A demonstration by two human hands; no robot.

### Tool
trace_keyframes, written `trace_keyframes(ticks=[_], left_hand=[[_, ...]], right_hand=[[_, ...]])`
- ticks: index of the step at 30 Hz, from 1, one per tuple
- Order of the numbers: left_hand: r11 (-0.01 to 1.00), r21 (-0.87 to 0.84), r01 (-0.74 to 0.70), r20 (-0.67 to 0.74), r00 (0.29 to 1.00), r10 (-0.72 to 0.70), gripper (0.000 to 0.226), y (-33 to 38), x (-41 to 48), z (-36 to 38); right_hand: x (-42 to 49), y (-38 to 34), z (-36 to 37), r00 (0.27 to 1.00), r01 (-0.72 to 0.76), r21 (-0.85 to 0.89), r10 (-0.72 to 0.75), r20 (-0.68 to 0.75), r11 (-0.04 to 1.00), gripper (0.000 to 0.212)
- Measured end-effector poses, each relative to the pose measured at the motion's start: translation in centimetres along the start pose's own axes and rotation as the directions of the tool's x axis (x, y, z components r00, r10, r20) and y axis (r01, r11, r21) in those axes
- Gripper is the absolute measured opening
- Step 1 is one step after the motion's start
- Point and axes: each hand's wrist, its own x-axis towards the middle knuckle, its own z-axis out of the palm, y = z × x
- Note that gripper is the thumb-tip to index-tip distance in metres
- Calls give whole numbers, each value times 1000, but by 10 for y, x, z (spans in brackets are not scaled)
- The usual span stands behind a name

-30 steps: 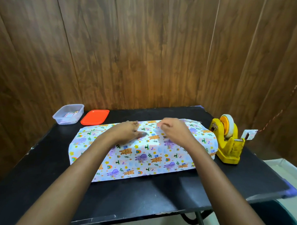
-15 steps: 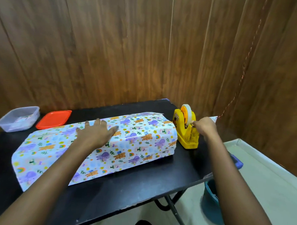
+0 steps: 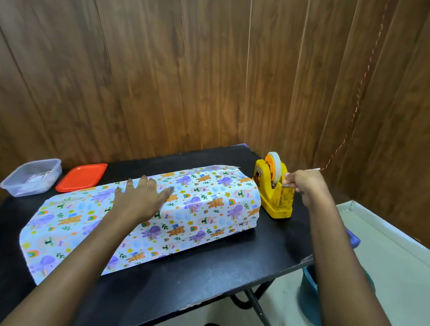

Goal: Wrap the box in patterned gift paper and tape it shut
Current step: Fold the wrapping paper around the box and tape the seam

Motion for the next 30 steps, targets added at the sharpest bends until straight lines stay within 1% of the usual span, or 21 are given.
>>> trace_keyframes(ticks=[1,2,5,10,13,16,17,20,22,24,26,30], left_hand=[[1000,6,-8,-9,1000,8,71,0,0,0],[1000,10,-12,-15,1000,13,71,0,0,0],[1000,8,-21,-12,1000,21,70,1,-1,-1],[999,34,-29,-7,1000,29,69,0,-1,-1],[999,31,-29,-10,1000,29,69,0,-1,-1],[999,27,-29,-10,1000,30,70,1,-1,-1],[999,27,-32,-15,999,33,70,1,0,0],[998,2,-64,-51,997,64,70,-1,1,2],[991,-67,-113,-58,992,109,67,-2,1,3],[976,-108,-188,-44,982,184,61,-1,0,1],[967,-85,-242,-24,970,240,55,1,1,-1],[978,-7,-210,17,978,210,51,7,6,-6]], right_hand=[[-1,6,-1,1000,-13,19,13,20,1000,13],[-4,12,-1,999,-30,48,29,28,998,13],[-10,29,2,998,-48,162,42,40,986,28],[-17,44,12,1000,10,343,-3,-23,939,32],[-19,52,18,1000,-10,505,-1,21,863,30],[-20,61,22,998,-44,681,7,58,731,25],[-20,61,23,999,-45,708,12,52,705,25],[-21,60,30,1000,-13,727,25,-5,686,25],[-22,60,34,999,17,742,23,-43,670,26],[-23,59,38,997,41,756,25,-75,653,29],[-23,58,41,996,52,775,29,-90,629,30],[-24,59,43,996,38,830,46,-77,557,29]])
